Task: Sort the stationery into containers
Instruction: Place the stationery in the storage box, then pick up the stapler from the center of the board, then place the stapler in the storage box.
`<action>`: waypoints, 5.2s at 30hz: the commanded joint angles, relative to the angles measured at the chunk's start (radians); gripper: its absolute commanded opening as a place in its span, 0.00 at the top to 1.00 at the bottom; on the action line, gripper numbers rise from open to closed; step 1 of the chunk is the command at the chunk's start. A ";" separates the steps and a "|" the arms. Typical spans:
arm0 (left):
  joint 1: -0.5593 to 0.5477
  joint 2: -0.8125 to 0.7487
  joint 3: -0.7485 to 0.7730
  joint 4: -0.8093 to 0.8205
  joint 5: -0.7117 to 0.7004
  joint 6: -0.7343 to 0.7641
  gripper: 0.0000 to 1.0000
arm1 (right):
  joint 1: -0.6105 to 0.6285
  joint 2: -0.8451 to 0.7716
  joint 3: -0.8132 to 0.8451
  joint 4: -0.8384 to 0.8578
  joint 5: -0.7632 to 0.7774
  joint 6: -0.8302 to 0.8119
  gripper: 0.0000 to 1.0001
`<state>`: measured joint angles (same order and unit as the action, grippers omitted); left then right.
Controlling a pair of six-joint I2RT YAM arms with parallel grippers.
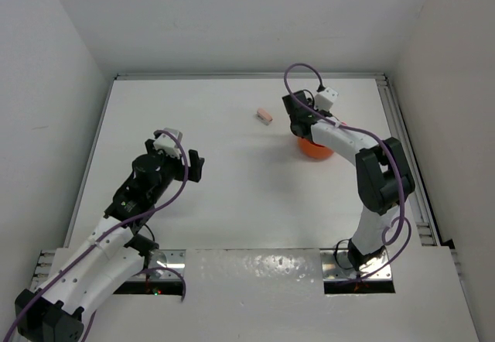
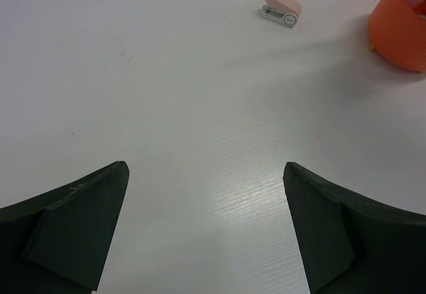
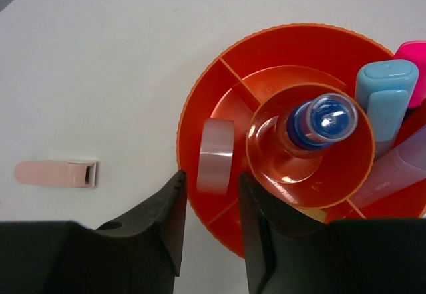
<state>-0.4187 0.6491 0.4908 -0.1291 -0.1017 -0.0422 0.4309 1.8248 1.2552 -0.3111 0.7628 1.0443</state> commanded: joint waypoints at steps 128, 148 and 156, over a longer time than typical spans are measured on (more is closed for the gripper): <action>-0.084 1.187 1.068 0.269 1.101 0.337 1.00 | -0.319 -0.628 0.007 -0.230 -1.423 -1.317 0.35; -0.094 1.172 1.099 0.177 1.432 0.372 1.00 | -0.248 -0.553 0.067 -0.272 -1.604 -1.432 0.43; -0.109 1.158 1.095 0.187 1.435 0.357 1.00 | -0.216 -0.513 0.090 -0.283 -1.593 -1.449 0.49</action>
<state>-0.5179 1.8328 1.5593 0.0231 1.2835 0.3069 0.2039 1.3029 1.3025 -0.5999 -0.8131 -0.3706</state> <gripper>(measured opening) 0.249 0.511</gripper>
